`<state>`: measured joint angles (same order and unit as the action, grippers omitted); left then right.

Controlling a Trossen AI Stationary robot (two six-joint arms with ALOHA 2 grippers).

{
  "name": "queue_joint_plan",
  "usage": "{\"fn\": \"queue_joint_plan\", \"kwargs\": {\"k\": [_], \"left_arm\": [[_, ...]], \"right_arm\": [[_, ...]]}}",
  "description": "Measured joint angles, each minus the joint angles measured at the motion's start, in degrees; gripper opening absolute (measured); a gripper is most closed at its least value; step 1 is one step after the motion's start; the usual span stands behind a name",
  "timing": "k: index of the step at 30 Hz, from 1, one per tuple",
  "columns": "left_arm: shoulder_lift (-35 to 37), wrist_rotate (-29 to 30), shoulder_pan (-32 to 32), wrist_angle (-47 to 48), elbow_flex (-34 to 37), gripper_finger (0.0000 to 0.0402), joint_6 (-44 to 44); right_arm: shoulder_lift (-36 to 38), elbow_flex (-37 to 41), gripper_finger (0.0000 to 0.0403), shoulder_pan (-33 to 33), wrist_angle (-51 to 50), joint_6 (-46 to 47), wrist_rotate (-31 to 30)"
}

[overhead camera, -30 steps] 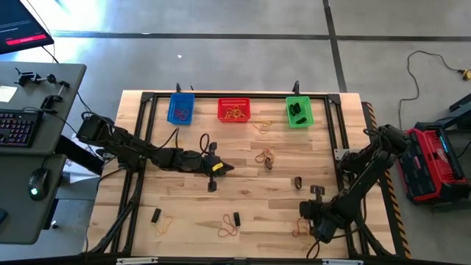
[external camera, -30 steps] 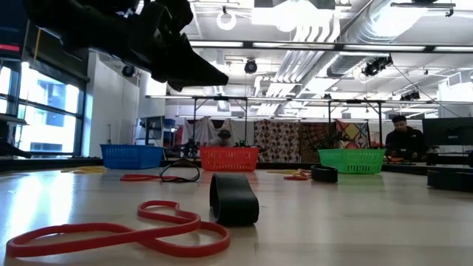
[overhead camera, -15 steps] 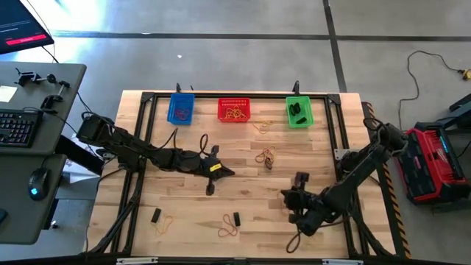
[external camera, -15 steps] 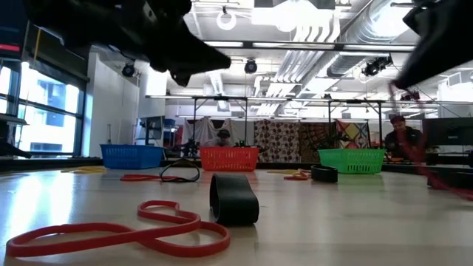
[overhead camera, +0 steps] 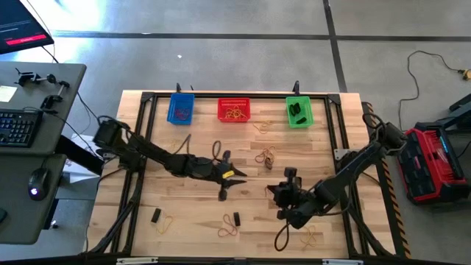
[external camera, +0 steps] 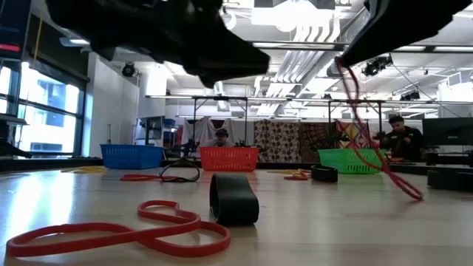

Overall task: Sort rubber bands into baskets
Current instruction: Put the orange rubberband into the blue bin

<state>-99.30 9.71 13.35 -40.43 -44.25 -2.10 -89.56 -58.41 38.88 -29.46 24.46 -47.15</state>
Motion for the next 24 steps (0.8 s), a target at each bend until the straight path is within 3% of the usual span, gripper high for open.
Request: {"fn": "queue_joint_plan", "kwargs": {"k": [10, 24], "left_arm": [[-8.7, 0.1, -0.2, 2.9, -11.0, 0.0123, 0.8], [-11.9, -3.6, -0.2, 4.6, -15.6, 0.0123, 0.2]], "right_arm": [[0.1, 0.0, 0.0, -0.3, 1.4, -1.6, -2.4], [0.1, 0.0, 0.0, -0.3, 4.3, -4.0, -3.0]]}}
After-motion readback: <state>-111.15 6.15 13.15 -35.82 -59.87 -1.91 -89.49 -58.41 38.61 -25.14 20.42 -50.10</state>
